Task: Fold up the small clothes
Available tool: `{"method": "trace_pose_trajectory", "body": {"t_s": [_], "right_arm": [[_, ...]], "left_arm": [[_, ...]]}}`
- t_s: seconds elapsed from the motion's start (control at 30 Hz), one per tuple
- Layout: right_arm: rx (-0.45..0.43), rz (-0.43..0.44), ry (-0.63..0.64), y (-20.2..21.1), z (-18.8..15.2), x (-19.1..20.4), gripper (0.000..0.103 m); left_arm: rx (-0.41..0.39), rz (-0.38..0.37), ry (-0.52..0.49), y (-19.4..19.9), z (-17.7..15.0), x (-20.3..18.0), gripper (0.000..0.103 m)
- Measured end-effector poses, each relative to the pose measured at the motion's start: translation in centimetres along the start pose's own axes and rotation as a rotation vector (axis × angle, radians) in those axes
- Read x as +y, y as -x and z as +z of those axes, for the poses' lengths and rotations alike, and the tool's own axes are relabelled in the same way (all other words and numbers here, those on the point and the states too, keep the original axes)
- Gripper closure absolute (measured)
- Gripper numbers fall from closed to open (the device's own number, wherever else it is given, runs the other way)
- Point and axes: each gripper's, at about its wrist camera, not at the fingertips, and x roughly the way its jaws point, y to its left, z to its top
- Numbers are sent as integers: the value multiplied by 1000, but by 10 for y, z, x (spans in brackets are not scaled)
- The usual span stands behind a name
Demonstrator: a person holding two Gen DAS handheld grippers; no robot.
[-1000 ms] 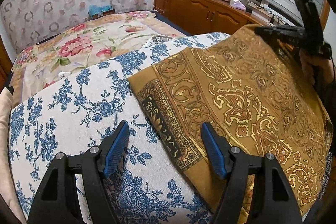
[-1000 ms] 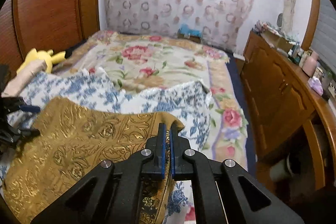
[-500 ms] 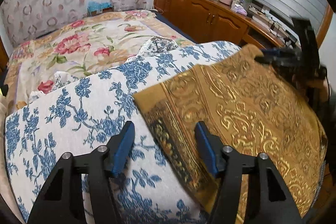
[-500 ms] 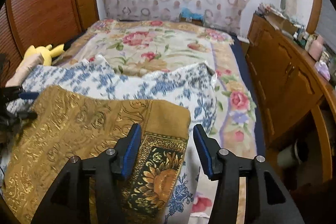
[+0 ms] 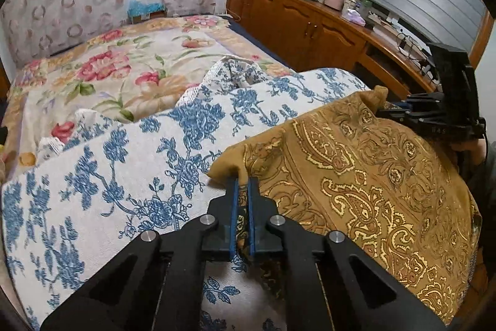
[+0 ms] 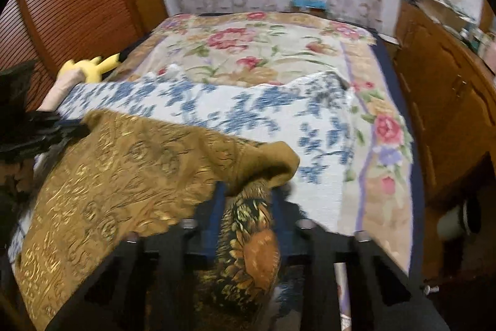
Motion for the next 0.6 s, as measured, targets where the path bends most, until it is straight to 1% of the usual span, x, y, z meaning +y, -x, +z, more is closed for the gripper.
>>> {"method": "trace_pose_trajectory", "body": {"t_s": [0.07,0.13,0.17,0.23,0.27,0.3,0.37,0.43,0.47,0.53,0.6], "right_arm": [[-12,-12,42,5,-2,5,90],[-42,-12,55,13,-1,6,91],[-79,-14,61,22,1,8,91],[-154,-14,59,40,4,12,92],[-185,-29,56,47,7,13,92],[-214,-58,49,54,12,14,92],[-230,-119,22,57,18,11,92],[-202,-180,-7,50,23,3,90],[-184,-189,-16,45,24,-1,88],[-153,-195,-30,37,23,-8,82],[-141,-231,-33,39,18,-12,82]], "left_arm": [[-34,-4,0,11,3,0,98],[-86,-31,11,26,10,1,98],[-109,-37,12,33,15,0,98],[-142,-12,-8,42,26,-2,98],[-154,-1,-14,43,32,-1,98],[-161,6,-8,42,38,2,98],[-158,23,1,37,48,6,97],[-125,55,-5,29,53,9,96],[-120,67,-12,29,52,9,94],[-124,51,-31,35,45,7,72],[-119,35,-41,40,35,4,62]]}}
